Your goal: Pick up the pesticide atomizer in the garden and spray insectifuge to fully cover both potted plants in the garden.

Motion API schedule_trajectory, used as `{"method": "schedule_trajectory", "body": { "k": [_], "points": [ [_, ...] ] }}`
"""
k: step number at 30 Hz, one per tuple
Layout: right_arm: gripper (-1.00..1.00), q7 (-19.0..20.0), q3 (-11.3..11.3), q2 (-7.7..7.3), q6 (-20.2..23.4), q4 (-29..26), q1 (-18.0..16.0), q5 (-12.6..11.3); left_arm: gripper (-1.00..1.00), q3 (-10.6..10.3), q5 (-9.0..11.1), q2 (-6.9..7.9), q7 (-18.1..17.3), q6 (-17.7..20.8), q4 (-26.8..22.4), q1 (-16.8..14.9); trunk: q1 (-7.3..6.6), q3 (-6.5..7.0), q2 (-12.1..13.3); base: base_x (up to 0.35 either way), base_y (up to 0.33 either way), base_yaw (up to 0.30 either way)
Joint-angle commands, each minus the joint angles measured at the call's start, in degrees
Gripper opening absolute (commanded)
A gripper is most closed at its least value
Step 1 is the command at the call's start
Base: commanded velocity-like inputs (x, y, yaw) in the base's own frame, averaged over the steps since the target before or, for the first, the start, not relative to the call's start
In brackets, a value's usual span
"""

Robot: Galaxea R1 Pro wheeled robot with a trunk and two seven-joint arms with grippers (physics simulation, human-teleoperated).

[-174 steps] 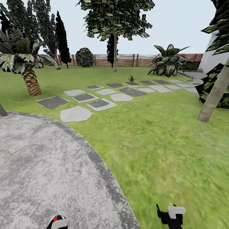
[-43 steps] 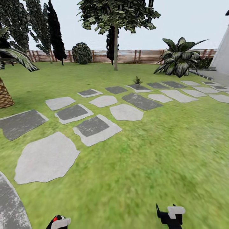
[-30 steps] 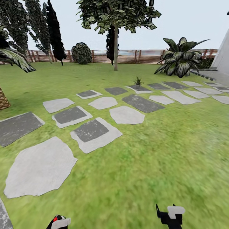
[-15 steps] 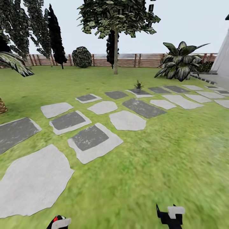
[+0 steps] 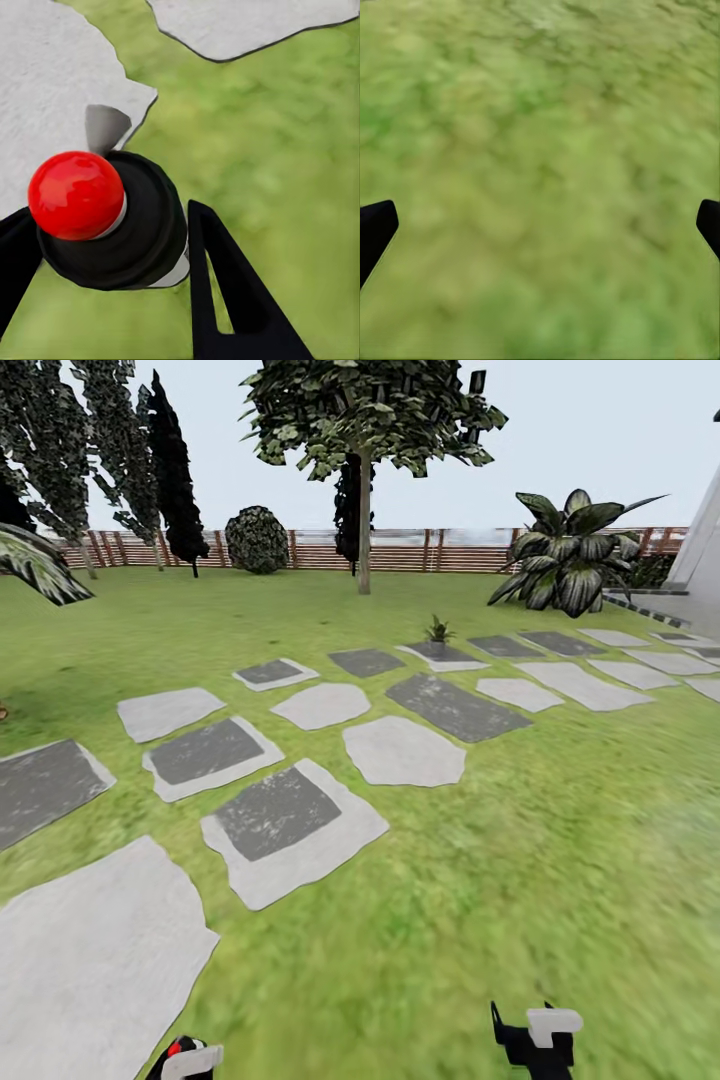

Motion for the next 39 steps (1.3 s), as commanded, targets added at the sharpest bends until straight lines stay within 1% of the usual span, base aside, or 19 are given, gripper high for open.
{"method": "schedule_trajectory", "body": {
  "k": [1, 39],
  "points": [
    [1.0, -0.16, 0.52, 0.01, -0.12, 0.01, -0.02, -0.45, -1.0, -0.13, 0.35, -0.02, -0.08, -0.2, 0.03, -0.03, 0.02, -0.05, -0.02, 0.337, 0.0, 0.0],
    [1.0, -0.43, 0.45, -0.02, -0.15, 0.03, -0.02, -0.6, -1.0, -0.12, 0.35, -0.06, -0.08, -0.13, 0.12, -0.01, 0.02, -0.05, -0.02, 0.337, 0.0, 0.0]
  ]
}}
